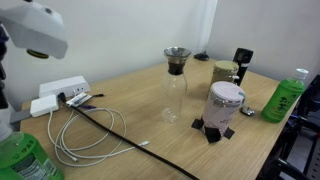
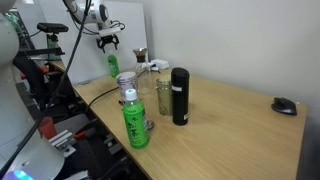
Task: Pick up the green bottle on the left and move it to the right.
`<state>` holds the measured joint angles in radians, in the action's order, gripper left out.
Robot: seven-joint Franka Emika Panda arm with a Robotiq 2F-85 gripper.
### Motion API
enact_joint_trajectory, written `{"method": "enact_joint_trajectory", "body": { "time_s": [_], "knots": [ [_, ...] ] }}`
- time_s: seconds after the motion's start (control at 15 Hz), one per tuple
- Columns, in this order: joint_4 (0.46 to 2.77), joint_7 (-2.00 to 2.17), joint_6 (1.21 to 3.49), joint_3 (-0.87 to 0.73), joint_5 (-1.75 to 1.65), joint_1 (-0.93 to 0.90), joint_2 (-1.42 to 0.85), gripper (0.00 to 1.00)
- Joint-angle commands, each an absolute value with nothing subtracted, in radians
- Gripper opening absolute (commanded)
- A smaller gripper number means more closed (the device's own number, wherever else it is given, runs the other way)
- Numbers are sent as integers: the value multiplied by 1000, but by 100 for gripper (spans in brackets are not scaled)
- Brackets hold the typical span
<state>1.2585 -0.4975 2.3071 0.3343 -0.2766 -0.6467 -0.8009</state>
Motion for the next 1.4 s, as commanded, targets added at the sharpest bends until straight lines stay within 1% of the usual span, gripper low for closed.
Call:
{"method": "enact_joint_trajectory", "body": {
  "time_s": [0.0, 0.13, 0.27, 0.8, 0.87, 0.93, 1.33],
  "knots": [
    [1204, -488, 2292, 303, -300, -679, -847, 100],
    [1187, -490, 2290, 294, -300, -686, -864, 100],
    [1185, -480, 2307, 284, -306, -690, -868, 73],
    [1169, -471, 2305, 269, -305, -699, -866, 16],
    [1165, -473, 2303, 270, -303, -700, -865, 12],
    [1167, -474, 2302, 271, -303, -700, -864, 11],
    [1172, -451, 2303, 243, -319, -700, -830, 11]
  ]
}}
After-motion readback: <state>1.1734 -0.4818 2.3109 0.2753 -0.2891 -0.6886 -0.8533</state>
